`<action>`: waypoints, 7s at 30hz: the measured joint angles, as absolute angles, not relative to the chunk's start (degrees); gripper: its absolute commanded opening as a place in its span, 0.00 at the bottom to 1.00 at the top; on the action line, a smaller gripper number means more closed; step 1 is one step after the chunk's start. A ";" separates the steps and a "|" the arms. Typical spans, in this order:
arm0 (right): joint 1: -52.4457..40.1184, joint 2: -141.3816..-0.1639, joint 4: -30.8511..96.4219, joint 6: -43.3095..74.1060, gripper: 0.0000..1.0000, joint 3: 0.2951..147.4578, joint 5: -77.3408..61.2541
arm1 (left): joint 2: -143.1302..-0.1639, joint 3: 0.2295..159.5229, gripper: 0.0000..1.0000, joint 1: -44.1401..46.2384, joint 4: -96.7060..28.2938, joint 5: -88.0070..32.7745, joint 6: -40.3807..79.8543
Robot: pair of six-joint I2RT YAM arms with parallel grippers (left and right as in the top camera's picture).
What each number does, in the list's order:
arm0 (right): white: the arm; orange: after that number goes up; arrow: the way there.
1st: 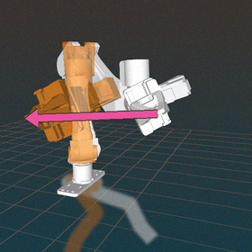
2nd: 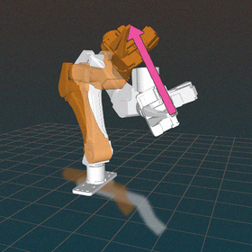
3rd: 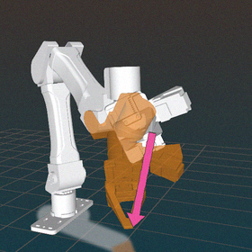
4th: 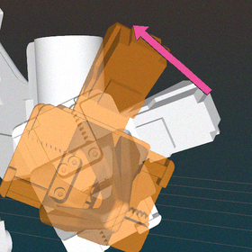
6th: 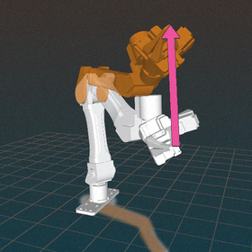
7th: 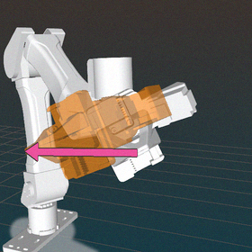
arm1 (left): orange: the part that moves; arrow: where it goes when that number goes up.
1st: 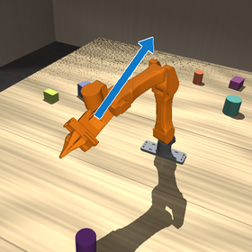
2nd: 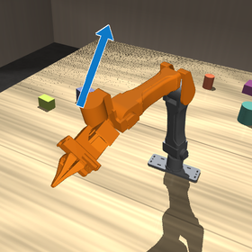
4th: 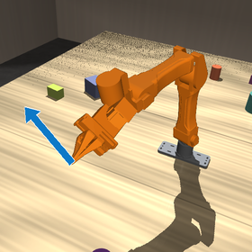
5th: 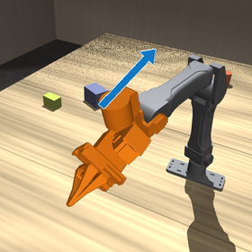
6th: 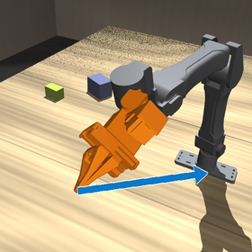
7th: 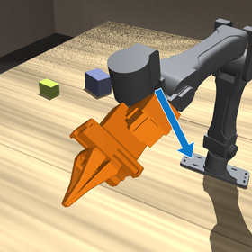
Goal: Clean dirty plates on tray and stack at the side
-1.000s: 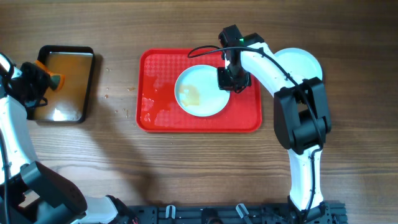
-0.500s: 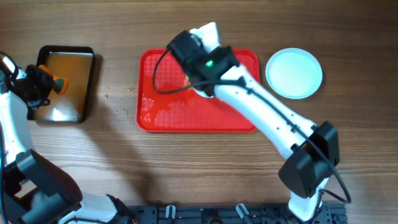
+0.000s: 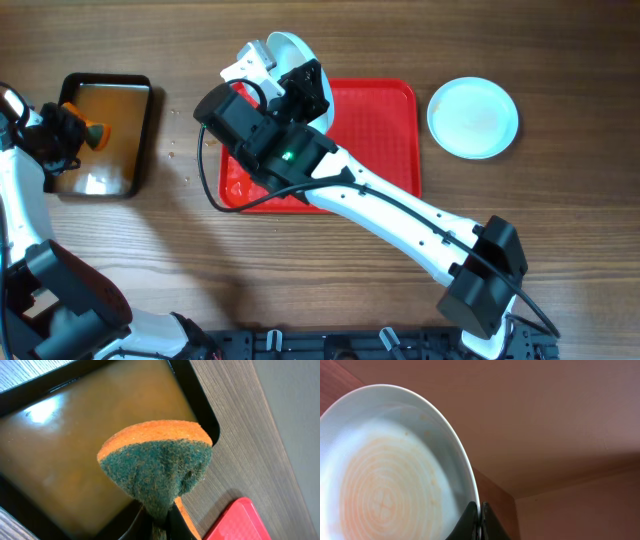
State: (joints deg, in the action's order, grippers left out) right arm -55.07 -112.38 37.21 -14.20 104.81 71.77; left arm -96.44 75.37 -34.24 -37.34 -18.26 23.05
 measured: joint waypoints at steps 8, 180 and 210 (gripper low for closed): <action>-46.46 -112.38 52.64 12.64 0.04 105.06 34.87 | -96.44 75.37 0.04 -34.24 -37.34 -19.00 23.05; 0.97 -0.78 -0.54 -1.87 1.00 0.36 -11.55 | -61.76 44.71 1.00 -8.14 -33.15 -28.34 -15.29; 0.97 -0.73 -0.49 -1.87 1.00 0.36 -11.55 | -4.71 0.43 1.00 -4.27 -3.64 -4.03 11.31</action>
